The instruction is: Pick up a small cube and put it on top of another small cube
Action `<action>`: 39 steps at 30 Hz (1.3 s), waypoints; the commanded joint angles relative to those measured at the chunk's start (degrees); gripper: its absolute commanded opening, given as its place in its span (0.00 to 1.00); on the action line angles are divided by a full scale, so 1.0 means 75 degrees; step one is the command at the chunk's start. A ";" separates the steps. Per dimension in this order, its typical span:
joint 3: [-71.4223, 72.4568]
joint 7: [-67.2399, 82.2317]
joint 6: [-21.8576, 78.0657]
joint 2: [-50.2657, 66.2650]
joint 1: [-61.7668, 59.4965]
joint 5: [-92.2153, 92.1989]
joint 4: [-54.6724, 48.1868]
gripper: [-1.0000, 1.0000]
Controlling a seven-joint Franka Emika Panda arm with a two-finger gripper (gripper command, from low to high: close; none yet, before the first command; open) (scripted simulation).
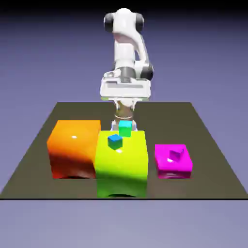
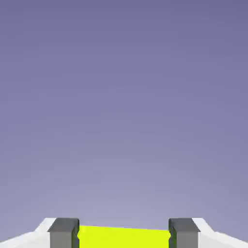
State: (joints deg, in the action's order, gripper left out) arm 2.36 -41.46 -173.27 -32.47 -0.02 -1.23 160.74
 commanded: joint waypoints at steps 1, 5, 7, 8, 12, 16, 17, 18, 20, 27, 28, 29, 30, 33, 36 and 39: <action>0.0026 0.0142 0.0013 0.0076 0.0184 -0.0332 0.0006 0.50; 0.0126 0.0710 0.0062 0.0381 0.0926 -0.1661 0.0032 0.50; 0.0176 0.0993 0.0086 0.0533 0.1297 -0.2325 0.0045 0.50; 0.0201 0.1135 0.0098 0.0610 0.1482 -0.2657 0.0052 0.50; 0.0301 0.1703 0.0147 0.0915 0.2223 -0.3986 0.0078 0.50; 0.0146 0.2218 0.0119 0.1230 0.3122 -0.5315 0.0137 0.50; 0.0039 0.2332 0.0091 0.1312 0.3388 -0.5647 0.0160 0.50; -0.0067 0.2447 0.0063 0.1394 0.3654 -0.5980 0.0183 0.50; -0.0281 0.2676 0.0008 0.1557 0.4186 -0.6644 0.0230 0.50; -0.1027 0.3478 -0.0186 0.2130 0.6050 -0.8970 0.0393 0.50; -0.1134 0.3593 -0.0214 0.2212 0.6316 -0.9302 0.0417 0.50; -0.1240 0.3707 -0.0242 0.2293 0.6582 -0.9634 0.0440 0.50; -0.1347 0.3822 -0.0270 0.2375 0.6849 -0.9966 0.0463 0.50; -0.1903 0.4029 -0.0428 0.2580 0.7662 -1.0748 0.0557 0.50; -0.2727 0.4079 -0.0671 0.2740 0.8493 -1.1285 0.0678 0.50; -0.3551 0.4128 -0.0914 0.2900 0.9323 -1.1822 0.0799 0.50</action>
State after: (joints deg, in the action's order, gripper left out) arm -24.27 -10.50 -180.12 -10.73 69.90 -89.89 166.73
